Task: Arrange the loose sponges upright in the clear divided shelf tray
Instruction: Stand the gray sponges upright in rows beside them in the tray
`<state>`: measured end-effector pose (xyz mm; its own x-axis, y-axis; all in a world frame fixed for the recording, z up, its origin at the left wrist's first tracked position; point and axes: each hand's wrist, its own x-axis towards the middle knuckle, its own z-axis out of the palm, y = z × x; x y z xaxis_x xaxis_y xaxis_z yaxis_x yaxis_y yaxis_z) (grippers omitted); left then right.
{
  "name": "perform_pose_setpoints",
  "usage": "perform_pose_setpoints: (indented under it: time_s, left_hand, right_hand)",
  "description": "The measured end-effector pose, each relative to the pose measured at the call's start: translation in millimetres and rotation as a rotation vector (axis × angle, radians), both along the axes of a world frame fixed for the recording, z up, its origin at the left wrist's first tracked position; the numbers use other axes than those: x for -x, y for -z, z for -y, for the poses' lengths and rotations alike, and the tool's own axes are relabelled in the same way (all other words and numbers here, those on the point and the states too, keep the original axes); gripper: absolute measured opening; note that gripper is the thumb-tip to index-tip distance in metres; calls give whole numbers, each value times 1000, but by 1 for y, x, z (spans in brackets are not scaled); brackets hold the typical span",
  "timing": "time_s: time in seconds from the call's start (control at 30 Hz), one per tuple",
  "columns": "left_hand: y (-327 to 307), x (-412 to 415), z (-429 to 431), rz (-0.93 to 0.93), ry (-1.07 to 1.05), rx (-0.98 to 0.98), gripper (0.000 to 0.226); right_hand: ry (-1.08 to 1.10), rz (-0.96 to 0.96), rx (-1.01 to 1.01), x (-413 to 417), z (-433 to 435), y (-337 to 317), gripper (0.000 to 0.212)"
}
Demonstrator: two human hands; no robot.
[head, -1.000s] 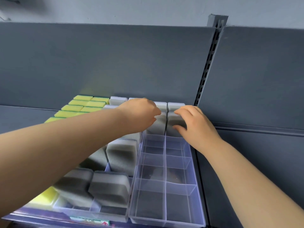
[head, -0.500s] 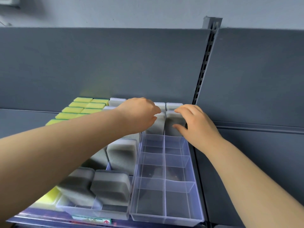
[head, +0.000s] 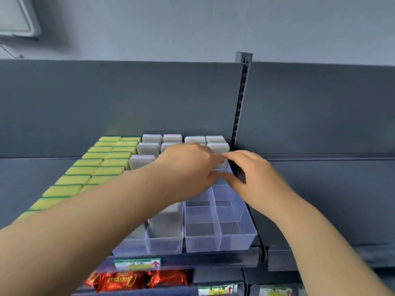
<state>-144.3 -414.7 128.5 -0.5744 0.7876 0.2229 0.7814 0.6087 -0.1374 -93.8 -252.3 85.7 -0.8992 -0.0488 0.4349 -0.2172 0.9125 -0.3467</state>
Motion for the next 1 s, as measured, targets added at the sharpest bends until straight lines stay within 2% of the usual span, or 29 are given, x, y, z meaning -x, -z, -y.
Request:
perform_pose_setpoints:
  time_s: [0.13,0.23,0.37,0.57,0.67,0.77,1.0]
  left_hand:
    - [23,-45,0,-57,136,-92,33]
    - [45,-73,-6,-34,236,-191,38]
    - [79,-115,-29,26,375,-276,41]
    - [128,-161,-79,137,461,-256,34]
    - [149,-180,-109,170,475,-187,31]
    - [170,-206,-149,186,485,-134,22]
    - [185,-271,-293,170,549,-125,33]
  right_hand:
    - [115,11,144,-59,14,15,42]
    - [239,35,257,-109,18,38,41]
    - [448,118,308,-179,10,84,44]
    - [747,235,294,-272,-28,133,43]
    - [850,272,321,-311,-54,148,45]
    - [904,303,316,-344,-87,158,45]
    - [988,271,259,-425,-216,140,43]
